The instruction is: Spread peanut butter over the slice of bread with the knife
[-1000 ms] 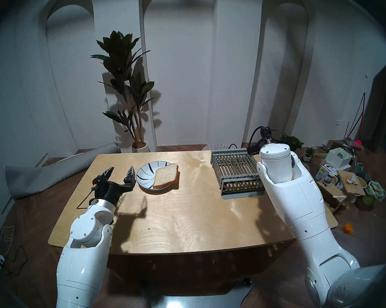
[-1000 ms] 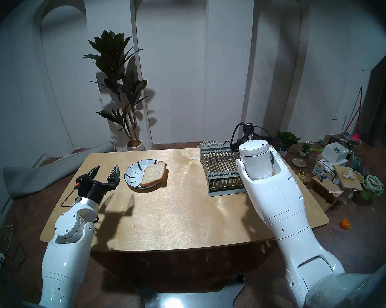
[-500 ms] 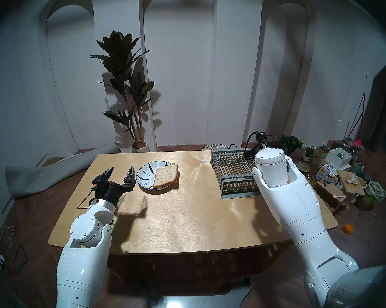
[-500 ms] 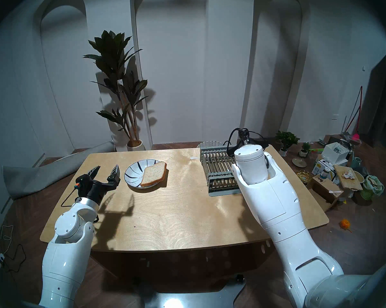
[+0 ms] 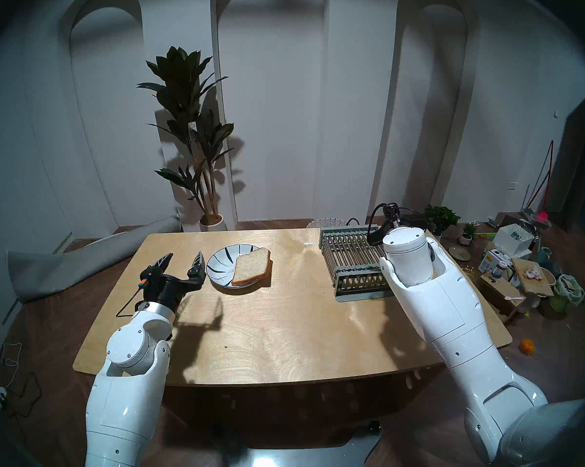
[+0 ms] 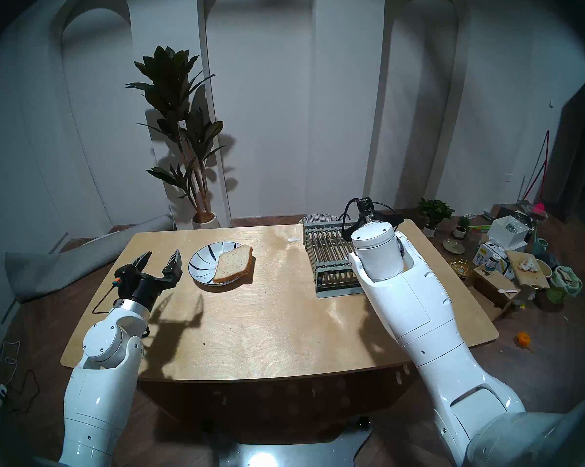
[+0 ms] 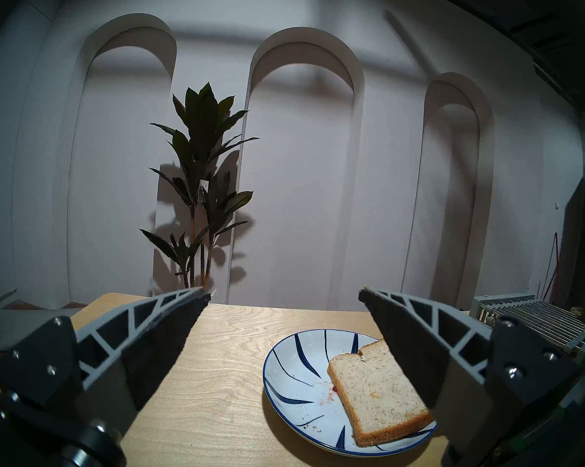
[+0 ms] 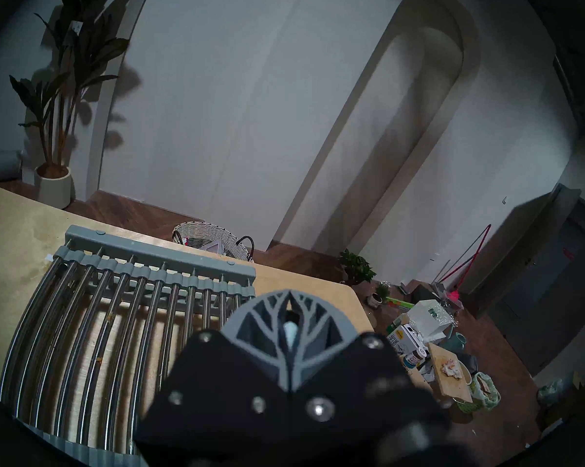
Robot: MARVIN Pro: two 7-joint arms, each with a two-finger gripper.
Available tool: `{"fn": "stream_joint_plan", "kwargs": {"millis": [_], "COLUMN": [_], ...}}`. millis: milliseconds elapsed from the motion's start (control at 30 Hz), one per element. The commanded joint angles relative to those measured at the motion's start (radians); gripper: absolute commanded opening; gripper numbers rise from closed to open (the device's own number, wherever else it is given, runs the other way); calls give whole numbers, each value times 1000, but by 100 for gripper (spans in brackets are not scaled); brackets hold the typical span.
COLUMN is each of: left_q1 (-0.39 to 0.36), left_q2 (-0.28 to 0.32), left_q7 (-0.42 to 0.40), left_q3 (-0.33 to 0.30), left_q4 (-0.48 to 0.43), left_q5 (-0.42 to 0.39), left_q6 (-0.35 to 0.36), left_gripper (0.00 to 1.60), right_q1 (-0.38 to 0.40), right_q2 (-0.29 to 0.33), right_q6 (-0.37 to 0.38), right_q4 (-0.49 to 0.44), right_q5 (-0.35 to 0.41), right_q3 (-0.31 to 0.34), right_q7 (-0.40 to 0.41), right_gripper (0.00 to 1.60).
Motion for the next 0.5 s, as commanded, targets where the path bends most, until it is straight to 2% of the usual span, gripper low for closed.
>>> {"fn": "stream_joint_plan", "kwargs": {"millis": [0, 467], "left_q1": [-9, -9], "left_q2": [1, 1], "left_q7": [-1, -1], "left_q3": [0, 0], "left_q4": [-23, -23], "left_q5": [-1, -1], "left_q6": [-3, -3], "left_gripper": [160, 160], "right_q1": [34, 52], "right_q2": [21, 49], "right_q6": [-11, -8], "right_q4": [-5, 26], "right_q5": [-18, -31], "right_q3": [-6, -2], "right_q7": [6, 19], "right_gripper": [0, 0]}}
